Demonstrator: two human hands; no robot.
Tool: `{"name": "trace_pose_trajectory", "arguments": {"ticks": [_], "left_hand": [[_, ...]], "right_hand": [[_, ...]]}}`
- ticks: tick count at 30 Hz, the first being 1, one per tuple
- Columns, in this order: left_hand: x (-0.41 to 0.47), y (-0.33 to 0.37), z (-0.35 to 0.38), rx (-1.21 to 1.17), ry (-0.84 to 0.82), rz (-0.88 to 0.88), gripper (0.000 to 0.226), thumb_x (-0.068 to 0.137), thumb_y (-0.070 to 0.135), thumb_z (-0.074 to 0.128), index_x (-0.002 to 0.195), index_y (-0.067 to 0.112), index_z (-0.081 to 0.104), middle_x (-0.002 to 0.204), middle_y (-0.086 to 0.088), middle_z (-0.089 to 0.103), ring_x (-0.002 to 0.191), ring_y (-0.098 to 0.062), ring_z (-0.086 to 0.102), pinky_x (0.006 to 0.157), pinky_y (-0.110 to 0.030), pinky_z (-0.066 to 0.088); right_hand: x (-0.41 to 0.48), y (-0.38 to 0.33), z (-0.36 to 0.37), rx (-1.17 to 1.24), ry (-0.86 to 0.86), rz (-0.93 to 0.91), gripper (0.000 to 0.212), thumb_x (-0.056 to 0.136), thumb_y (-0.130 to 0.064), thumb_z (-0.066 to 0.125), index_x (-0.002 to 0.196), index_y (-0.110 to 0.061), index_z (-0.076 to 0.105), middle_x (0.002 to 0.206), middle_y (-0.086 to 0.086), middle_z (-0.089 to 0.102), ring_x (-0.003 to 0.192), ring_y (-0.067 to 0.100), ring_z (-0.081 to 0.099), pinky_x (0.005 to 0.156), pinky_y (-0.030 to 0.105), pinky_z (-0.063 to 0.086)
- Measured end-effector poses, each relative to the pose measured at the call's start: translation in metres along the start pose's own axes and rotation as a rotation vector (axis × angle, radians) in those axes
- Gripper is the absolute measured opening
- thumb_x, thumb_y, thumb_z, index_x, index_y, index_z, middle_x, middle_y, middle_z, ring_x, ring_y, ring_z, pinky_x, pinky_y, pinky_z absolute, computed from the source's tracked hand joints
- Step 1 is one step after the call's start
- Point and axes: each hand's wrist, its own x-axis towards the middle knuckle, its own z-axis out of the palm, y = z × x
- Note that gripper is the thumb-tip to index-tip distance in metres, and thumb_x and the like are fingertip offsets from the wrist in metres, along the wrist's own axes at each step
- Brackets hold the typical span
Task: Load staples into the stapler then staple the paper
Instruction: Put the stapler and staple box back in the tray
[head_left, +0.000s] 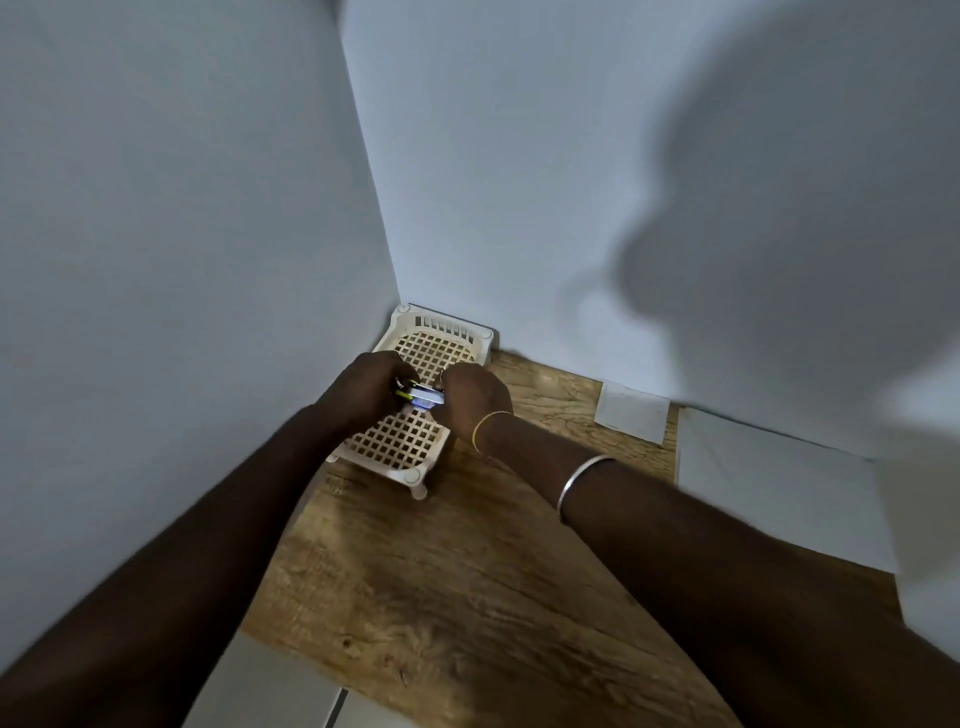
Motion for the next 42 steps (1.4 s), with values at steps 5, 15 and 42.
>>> {"name": "trace_pose_trajectory", "arguments": {"ticks": [5,15,42], "left_hand": [[0.018,-0.014,0.008,-0.022,-0.038,-0.028,0.043,0.069,0.005,0.09,0.109,0.006,0.075,0.106,-0.011,0.074,0.096,-0.028,0.07,0.088,-0.041,0.056],[0.018,-0.031,0.015,-0.001,-0.073,-0.003,0.039,0.074,0.002,0.085,0.112,0.007,0.076,0.108,-0.011,0.075,0.099,-0.026,0.071,0.09,-0.035,0.054],[0.078,-0.042,0.027,-0.074,0.086,0.012,0.036,0.081,0.008,0.08,0.116,0.011,0.077,0.112,-0.012,0.075,0.101,-0.028,0.071,0.088,-0.03,0.051]], "right_hand": [[0.018,0.006,0.016,-0.051,-0.009,0.0,0.025,0.083,-0.03,0.075,0.098,-0.011,0.069,0.105,0.009,0.07,0.101,0.031,0.067,0.078,0.036,0.052],[0.025,0.007,0.037,-0.173,-0.024,-0.04,0.026,0.085,-0.039,0.07,0.101,-0.017,0.069,0.106,0.007,0.07,0.103,0.029,0.064,0.093,0.045,0.044],[0.074,0.032,0.036,-0.151,0.119,-0.017,0.015,0.087,-0.028,0.07,0.095,-0.015,0.071,0.099,0.01,0.072,0.1,0.032,0.066,0.087,0.042,0.049]]}}
